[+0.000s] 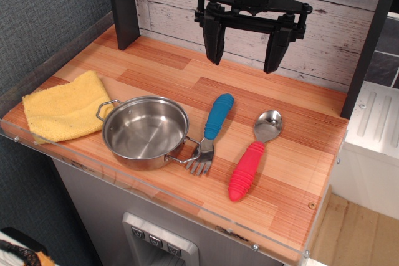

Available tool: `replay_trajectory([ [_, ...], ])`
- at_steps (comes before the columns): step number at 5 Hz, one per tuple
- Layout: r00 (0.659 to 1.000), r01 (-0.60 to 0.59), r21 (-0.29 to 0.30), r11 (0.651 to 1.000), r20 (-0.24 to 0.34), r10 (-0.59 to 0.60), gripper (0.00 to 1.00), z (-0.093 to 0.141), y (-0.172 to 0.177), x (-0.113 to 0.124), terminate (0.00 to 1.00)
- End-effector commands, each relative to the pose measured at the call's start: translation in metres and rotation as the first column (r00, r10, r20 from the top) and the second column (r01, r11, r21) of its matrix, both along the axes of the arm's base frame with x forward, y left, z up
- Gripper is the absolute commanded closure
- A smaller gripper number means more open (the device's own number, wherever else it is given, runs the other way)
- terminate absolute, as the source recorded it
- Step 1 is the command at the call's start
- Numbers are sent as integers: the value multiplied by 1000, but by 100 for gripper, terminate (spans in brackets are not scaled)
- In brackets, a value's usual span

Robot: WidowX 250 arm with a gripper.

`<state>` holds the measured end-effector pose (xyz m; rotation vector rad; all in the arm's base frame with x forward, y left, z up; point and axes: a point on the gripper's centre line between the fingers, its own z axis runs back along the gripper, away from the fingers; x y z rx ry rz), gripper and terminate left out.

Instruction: Move the red spoon to the back left of the table in front of the pot.

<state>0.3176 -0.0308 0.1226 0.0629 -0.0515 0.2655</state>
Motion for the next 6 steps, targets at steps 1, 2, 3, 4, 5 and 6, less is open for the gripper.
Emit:
replay_trajectory([
  [1,1000,0,0,1000,0,0,0,0,0,0,0],
  [2,996,-50,-28,998,78,52,0,-7,0,-2,0],
  [3,995,-43,-48,998,93,48,0,-19,-13,-6,0],
  [4,995,-39,-87,995,86,47,0,-40,-25,-12,0],
  [5,998,-1,-73,997,59,5,0,-64,-34,-16,0],
  [6,999,7,-65,998,41,-5,0,-78,-34,-22,0],
])
